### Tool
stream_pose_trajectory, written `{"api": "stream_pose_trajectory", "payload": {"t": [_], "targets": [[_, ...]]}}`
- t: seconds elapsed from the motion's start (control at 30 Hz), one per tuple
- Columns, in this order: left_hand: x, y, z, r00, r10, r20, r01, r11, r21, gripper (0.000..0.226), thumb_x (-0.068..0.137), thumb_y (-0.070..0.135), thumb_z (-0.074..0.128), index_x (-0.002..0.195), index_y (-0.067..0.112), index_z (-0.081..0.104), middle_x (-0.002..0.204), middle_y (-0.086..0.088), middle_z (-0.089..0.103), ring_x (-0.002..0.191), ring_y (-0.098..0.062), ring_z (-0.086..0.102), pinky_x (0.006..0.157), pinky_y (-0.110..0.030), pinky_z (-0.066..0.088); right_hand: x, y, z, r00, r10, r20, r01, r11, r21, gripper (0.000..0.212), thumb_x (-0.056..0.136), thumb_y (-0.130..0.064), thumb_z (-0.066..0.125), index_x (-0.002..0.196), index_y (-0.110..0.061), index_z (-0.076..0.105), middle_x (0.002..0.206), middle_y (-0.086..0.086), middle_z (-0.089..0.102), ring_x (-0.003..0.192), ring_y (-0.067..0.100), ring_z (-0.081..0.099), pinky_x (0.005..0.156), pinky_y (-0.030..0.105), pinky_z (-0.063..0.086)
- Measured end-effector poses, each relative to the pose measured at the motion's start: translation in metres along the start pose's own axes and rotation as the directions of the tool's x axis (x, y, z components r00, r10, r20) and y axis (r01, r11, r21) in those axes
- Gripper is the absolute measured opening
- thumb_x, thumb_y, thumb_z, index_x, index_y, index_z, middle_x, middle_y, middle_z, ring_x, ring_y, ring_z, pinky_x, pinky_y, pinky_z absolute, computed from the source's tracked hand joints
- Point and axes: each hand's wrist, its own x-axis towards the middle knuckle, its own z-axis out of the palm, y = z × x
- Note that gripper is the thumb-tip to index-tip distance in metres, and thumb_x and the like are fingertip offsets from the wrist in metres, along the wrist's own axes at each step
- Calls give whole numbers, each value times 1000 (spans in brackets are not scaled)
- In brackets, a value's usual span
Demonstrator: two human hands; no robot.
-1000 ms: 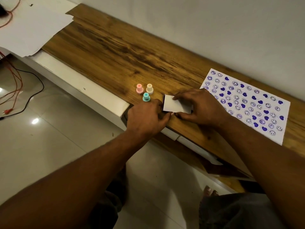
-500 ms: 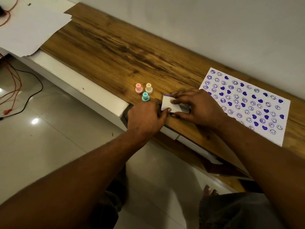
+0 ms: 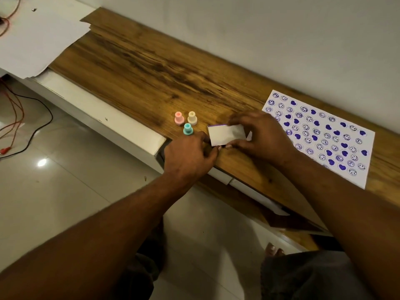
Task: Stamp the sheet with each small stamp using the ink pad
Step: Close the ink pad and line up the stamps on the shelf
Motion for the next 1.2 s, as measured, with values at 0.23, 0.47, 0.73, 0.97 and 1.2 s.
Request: {"api": "stream_pose_trajectory", "payload": {"t": [0.23,0.47,0.73,0.97,1.2], "targets": [[2,-3,-1,999,16,28,-15,999,-43,46,97,61,57,132,34,68,77,14,68,71,-6,61,62,-26,47,2,-11,8,929,338,-148,-357,926,-123,81,77,-84,61,131,-24,60,109,-2,74,99,20,70,74,28,47],[-3,-7,0,999,46,5,-46,997,-63,39,97,54,58,126,32,72,71,18,57,61,-3,52,56,-22,38,13,-29,21,938,321,-126,-337,933,-128,77,80,-79,64,134,-24,57,126,4,69,112,25,66,90,43,56],[-5,-9,-4,996,87,-27,-89,992,-92,30,95,53,62,110,32,77,63,20,55,55,2,45,52,-16,25,19,-23,25,970,244,7,-239,954,-180,93,79,-84,58,151,-26,48,147,0,60,134,24,55,111,51,34],[-5,-3,-7,994,93,-57,-100,987,-128,30,94,55,64,106,32,77,75,15,69,61,1,50,55,-15,27,25,-17,24,971,236,19,-225,942,-249,99,72,-85,61,150,-26,48,146,0,60,133,23,56,112,54,31],[-3,-4,-14,986,110,-126,-132,975,-181,31,96,55,63,110,31,77,76,14,73,67,-2,59,64,-21,46,72,45,-10,941,339,8,-333,928,-164,93,74,-74,73,153,-31,46,152,-3,55,140,24,50,114,54,30]]}}
